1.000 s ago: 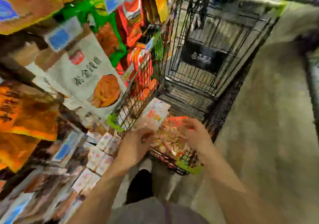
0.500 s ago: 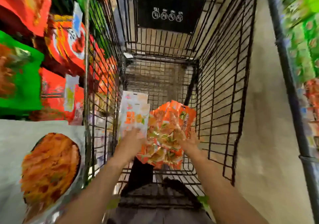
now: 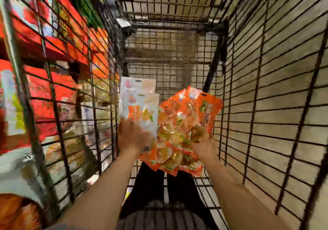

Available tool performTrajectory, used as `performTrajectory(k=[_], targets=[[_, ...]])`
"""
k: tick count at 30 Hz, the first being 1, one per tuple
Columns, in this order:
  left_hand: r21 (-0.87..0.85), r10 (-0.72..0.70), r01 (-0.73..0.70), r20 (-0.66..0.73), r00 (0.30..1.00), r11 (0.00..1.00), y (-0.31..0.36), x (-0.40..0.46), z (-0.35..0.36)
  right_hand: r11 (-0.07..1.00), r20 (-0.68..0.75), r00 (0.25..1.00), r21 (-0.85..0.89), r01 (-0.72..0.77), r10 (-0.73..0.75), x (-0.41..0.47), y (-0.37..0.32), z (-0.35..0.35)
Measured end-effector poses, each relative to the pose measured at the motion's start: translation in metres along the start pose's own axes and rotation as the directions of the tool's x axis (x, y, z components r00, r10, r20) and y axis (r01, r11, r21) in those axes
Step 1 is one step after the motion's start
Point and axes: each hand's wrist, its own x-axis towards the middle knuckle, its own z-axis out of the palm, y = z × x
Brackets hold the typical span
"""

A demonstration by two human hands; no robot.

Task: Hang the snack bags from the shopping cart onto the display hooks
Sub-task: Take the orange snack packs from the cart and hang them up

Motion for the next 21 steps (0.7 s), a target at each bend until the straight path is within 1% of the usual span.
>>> performTrajectory(k=[1, 2, 3, 5, 7, 8, 10, 11, 13, 15, 17, 18, 19, 21], targets=[[0.025, 0.007, -0.007, 0.008, 1.000, 1.000, -0.004, 0.003, 0.005, 0.998, 0.036, 0.999, 0.048, -0.031, 0.029, 0.004, 0.000, 0.000], [0.033, 0.025, -0.025, 0.001, 1.000, 0.999, -0.006, 0.008, 0.010, 0.998, 0.058, 0.998, 0.064, -0.029, 0.025, 0.010, 0.000, 0.003], [0.048, 0.050, -0.049, -0.010, 0.999, 0.998, -0.011, 0.013, 0.015, 0.998, 0.045, 0.998, 0.039, -0.048, 0.046, 0.019, 0.003, 0.007], [0.086, 0.155, -0.150, -0.051, 0.987, 0.985, -0.020, 0.018, 0.023, 1.000, -0.068, 0.998, -0.008, -0.003, 0.003, 0.020, 0.002, 0.012], [0.065, 0.221, -0.216, -0.093, 0.971, 0.974, -0.018, 0.013, 0.021, 0.999, -0.119, 0.993, 0.036, 0.001, 0.003, 0.022, 0.002, 0.017], [0.072, 0.209, -0.202, -0.093, 0.974, 0.977, -0.016, 0.012, 0.020, 0.999, -0.114, 0.994, 0.047, 0.003, 0.002, 0.019, 0.000, 0.016], [0.142, 0.172, -0.163, -0.053, 0.984, 0.976, -0.011, 0.009, 0.021, 0.999, -0.077, 0.997, 0.036, -0.003, 0.006, 0.018, 0.000, 0.015], [0.153, 0.192, -0.182, -0.049, 0.980, 0.971, -0.010, 0.009, 0.025, 0.999, -0.062, 0.998, 0.037, -0.004, 0.007, 0.019, 0.001, 0.014], [0.097, 0.260, -0.256, -0.030, 0.965, 0.962, -0.002, 0.001, 0.032, 0.999, -0.054, 0.999, 0.051, 0.004, -0.001, 0.022, 0.003, 0.014], [0.077, 0.321, -0.320, 0.000, 0.947, 0.944, 0.010, -0.009, 0.040, 0.998, -0.036, 0.999, 0.054, -0.012, 0.014, 0.024, 0.005, 0.012], [0.099, 0.321, -0.321, 0.010, 0.947, 0.942, 0.022, -0.015, 0.041, 0.996, -0.001, 0.999, 0.080, -0.046, 0.047, 0.028, 0.006, 0.009], [0.119, 0.309, -0.307, -0.001, 0.951, 0.944, 0.026, -0.015, 0.039, 0.993, 0.019, 0.998, 0.094, -0.069, 0.068, 0.028, 0.004, 0.005], [0.131, 0.340, -0.330, -0.066, 0.938, 0.935, 0.029, -0.011, 0.038, 0.991, 0.032, 0.997, 0.111, -0.069, 0.066, 0.030, 0.004, 0.003], [0.123, 0.422, -0.405, -0.188, 0.887, 0.906, 0.024, 0.007, 0.040, 0.992, 0.023, 0.998, 0.107, -0.061, 0.059, 0.035, 0.003, 0.000]])
